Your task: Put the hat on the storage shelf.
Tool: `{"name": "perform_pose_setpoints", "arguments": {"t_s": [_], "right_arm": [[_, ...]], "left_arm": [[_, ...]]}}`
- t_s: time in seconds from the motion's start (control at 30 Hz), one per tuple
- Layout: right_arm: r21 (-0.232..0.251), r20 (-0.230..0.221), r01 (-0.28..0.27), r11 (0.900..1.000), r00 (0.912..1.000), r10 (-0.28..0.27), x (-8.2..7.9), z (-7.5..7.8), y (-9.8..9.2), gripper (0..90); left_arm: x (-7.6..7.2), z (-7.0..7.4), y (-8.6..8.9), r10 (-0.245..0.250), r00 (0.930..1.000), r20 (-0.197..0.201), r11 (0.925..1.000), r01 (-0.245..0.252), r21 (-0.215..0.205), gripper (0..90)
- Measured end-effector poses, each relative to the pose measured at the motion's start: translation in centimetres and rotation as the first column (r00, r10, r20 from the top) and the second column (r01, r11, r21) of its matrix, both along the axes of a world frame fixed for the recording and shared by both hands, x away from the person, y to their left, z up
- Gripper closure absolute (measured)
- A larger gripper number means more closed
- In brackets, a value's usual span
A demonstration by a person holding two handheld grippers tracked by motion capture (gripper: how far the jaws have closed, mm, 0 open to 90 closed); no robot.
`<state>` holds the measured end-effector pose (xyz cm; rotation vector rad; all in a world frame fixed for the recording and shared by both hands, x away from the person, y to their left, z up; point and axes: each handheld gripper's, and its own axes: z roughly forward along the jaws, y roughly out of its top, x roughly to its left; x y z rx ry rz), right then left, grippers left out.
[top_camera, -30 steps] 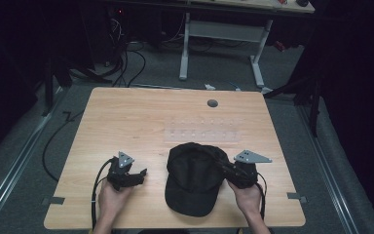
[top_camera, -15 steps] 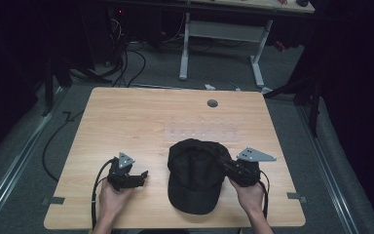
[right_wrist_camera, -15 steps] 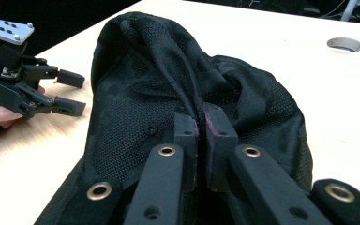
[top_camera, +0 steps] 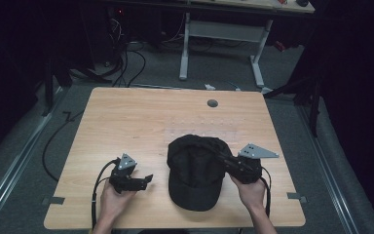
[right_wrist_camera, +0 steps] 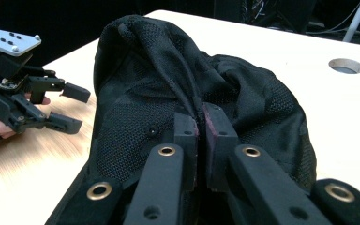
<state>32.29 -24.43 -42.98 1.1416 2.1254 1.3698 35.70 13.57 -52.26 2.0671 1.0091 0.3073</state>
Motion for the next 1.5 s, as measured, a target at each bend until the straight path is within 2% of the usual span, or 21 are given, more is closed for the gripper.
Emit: {"name": "perform_pose_setpoints", "arguments": {"t_s": [0.17, 0.3, 0.37, 0.5, 0.6, 0.8, 0.93, 1.1, 1.3, 1.5], "right_arm": [[0.009, 0.007, -0.012, 1.0, 0.9999, 0.012, 0.2, 0.2, 0.0, 85.6], [0.012, 0.008, -0.017, 1.0, 0.9998, 0.017, 0.4, 0.2, 0.1, 85.5], [0.012, 0.009, -0.019, 1.0, 0.9998, 0.019, 0.4, 0.2, 0.1, 85.6], [0.017, 0.019, -0.03, 0.999, 0.9994, 0.029, 0.5, 0.4, 0.1, 85.5], [0.018, 0.027, -0.035, 0.999, 0.9991, 0.034, 0.6, 0.6, 0.2, 85.5], [0.017, 0.043, -0.055, 0.998, 0.9976, 0.054, 0.8, 1.0, 0.5, 85.5], [0.024, 0.055, -0.068, 0.997, 0.9963, 0.067, 0.8, 1.1, 0.7, 85.5], [0.033, 0.066, -0.094, 0.995, 0.9936, 0.092, 0.9, 1.2, 1.0, 85.5], [0.048, 0.082, -0.129, 0.99, 0.9887, 0.125, 0.9, 1.4, 1.1, 85.5], [0.047, 0.096, -0.158, 0.986, 0.9836, 0.153, 0.9, 1.4, 1.4, 85.4]], "left_arm": [[-0.4, 0.8, -0.4, -0.053, 0.9986, -0.004, 0.9982, 0.053, -0.027, 17.4], [-0.8, 1.5, -0.8, -0.1, 0.995, -0.001, 0.994, 0.099, -0.047, 17.2], [-0.8, 1.7, -0.9, -0.107, 0.9942, 0.0, 0.9928, 0.107, -0.053, 17.0], [-1.0, 2.4, -1.4, -0.159, 0.9873, -0.004, 0.9846, 0.158, -0.074, 16.8], [-1.0, 2.5, -1.7, -0.175, 0.9845, -0.01, 0.9815, 0.174, -0.08, 16.6], [-0.8, 2.8, -2.3, -0.224, 0.974, -0.038, 0.9701, 0.219, -0.106, 16.6], [-0.7, 2.8, -2.6, -0.242, 0.9688, -0.051, 0.9649, 0.235, -0.116, 16.5], [-0.4, 2.8, -3.1, -0.274, 0.959, -0.071, 0.9552, 0.263, -0.136, 16.5], [-0.3, 2.7, -3.5, -0.297, 0.9508, -0.09, 0.9479, 0.282, -0.149, 16.8], [-0.2, 2.6, -3.7, -0.329, 0.9388, -0.103, 0.9356, 0.309, -0.171, 18.7]]}}
